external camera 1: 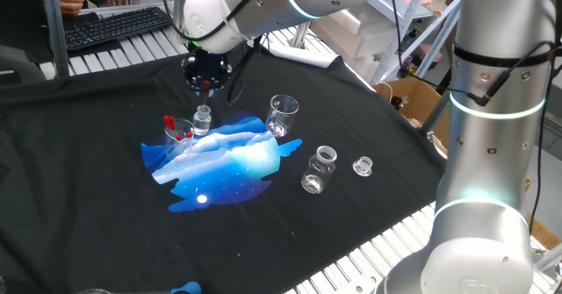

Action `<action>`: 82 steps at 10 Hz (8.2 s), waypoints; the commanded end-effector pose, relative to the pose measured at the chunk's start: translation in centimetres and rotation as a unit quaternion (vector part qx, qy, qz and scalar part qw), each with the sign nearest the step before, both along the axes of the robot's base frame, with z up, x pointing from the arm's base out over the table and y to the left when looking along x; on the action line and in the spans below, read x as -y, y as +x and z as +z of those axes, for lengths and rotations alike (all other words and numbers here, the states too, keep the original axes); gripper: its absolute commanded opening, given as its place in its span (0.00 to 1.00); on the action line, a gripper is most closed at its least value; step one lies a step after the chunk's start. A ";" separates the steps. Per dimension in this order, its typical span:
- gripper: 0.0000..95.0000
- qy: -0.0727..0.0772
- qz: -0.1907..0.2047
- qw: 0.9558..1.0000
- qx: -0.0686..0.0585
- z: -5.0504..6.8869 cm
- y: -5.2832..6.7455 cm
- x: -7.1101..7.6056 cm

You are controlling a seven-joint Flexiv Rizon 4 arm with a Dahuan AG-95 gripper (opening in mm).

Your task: Transfer liquid using a dropper

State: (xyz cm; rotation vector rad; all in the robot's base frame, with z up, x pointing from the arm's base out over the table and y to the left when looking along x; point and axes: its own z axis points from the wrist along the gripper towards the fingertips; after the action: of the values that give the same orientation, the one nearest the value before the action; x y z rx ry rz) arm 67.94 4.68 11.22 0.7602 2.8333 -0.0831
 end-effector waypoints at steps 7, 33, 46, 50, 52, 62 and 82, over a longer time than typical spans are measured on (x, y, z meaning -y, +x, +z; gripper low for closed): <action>0.20 -0.001 -0.001 1.000 0.010 -0.7 -0.2 0.1; 0.00 -0.004 0.021 1.000 -0.018 5.0 -0.2 0.7; 0.00 -0.025 0.059 0.998 -0.015 10.5 -1.4 3.5; 0.00 -0.035 0.080 0.996 -0.009 11.2 -2.0 5.2; 0.00 -0.045 0.094 0.995 -0.003 11.5 -2.5 6.4; 0.00 -0.062 0.118 0.991 0.004 11.9 -3.0 7.8; 0.00 -0.065 0.075 0.995 0.020 11.8 -3.0 7.8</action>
State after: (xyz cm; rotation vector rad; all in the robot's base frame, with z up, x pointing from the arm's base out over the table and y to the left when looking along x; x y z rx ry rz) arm 65.04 -3.06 23.05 0.5113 2.8046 -0.2228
